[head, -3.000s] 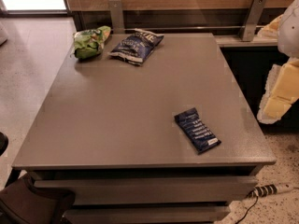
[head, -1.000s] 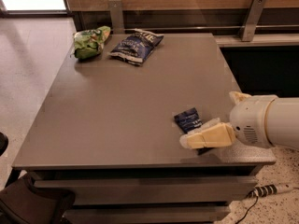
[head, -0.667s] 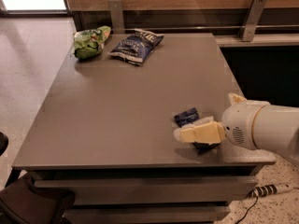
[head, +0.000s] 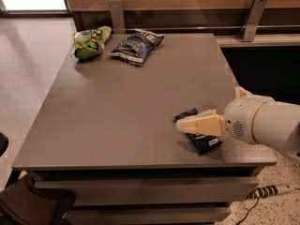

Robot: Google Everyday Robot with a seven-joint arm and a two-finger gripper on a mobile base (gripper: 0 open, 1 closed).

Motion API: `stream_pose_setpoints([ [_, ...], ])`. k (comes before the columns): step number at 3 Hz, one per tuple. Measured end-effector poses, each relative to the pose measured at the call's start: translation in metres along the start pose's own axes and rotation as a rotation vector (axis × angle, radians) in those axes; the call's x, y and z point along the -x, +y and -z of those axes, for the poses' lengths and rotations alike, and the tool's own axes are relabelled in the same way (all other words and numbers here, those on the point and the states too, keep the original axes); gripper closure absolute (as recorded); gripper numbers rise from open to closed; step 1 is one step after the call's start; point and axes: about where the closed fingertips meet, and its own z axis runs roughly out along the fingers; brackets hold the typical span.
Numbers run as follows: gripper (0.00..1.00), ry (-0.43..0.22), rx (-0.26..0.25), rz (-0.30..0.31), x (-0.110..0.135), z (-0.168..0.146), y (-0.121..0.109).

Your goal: Move rxbar blueberry near blue chip bag

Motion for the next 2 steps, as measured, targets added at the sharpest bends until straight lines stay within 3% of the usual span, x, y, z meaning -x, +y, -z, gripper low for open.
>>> stream_pose_setpoints([
  [1,0.00,0.045,0.033,-0.071,-0.040,0.013,0.015],
  [2,0.00,0.072,0.049,-0.114,-0.064,0.022,0.025],
])
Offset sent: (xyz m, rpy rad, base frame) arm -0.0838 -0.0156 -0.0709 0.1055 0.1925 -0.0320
